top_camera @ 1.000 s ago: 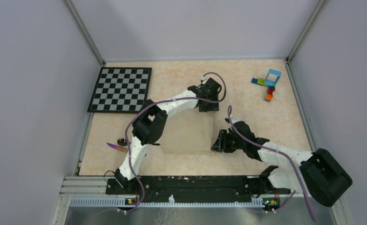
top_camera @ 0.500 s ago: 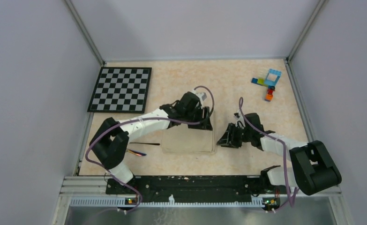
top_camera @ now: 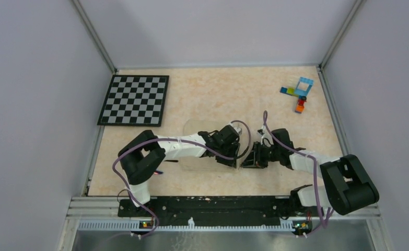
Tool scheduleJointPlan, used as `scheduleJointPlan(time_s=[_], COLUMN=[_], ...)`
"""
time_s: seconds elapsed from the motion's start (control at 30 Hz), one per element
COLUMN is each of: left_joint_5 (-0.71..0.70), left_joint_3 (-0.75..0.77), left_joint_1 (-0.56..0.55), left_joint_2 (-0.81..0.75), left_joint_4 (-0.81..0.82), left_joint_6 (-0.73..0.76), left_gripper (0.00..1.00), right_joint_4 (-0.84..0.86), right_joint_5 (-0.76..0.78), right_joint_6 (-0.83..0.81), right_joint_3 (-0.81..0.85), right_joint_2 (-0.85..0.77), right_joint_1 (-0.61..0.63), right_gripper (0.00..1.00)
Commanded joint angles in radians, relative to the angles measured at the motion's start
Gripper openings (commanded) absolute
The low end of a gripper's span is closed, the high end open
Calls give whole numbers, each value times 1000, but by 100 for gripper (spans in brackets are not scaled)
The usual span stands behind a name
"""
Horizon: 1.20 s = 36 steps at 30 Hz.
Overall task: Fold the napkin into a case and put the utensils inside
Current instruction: Turn over the upper triangle folded napkin at the center of the board.
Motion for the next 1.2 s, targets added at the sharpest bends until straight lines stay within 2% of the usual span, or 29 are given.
scheduleJointPlan(time_s=[0.0, 0.37, 0.5, 0.57, 0.63, 0.7, 0.73, 0.8, 0.93, 1.03, 1.17], left_joint_5=[-53, -23, 32, 43, 29, 7, 1, -24, -105, -119, -122], left_joint_3=[58, 104, 72, 47, 31, 13, 5, 3, 27, 36, 12], left_joint_1=[-19, -41, -48, -48, -48, -48, -48, -47, -36, -15, -7], left_joint_2=[20, 73, 48, 17, -13, -49, -65, -87, -103, -117, -140], left_joint_4=[-9, -17, 36, 59, 56, 55, 54, 43, -11, -7, 13], left_joint_6=[15, -1, -26, -46, -63, -82, -89, -99, -114, -123, -155], left_gripper=[38, 17, 9, 9, 9, 12, 20, 27, 44, 47, 46], right_joint_4=[33, 223, 293, 250, 118, 46, 19, -17, -19, 47, 112], right_joint_5=[-11, -1, -10, 13, 68, 103, 117, 143, 171, 144, 140], right_joint_6=[-34, 36, 83, 57, 19, 1, -7, -18, -19, 10, 26], right_joint_3=[-10, -44, -56, -38, -14, 3, 17, 56, 176, 285, 406], right_joint_2=[2, 130, 147, 129, 90, 50, 37, 29, 92, 195, 331], right_joint_1=[-1, 67, 84, 76, 43, -9, -34, -68, -112, -139, -140], right_gripper=[20, 7, 2, 1, 3, 10, 16, 26, 35, 36, 37])
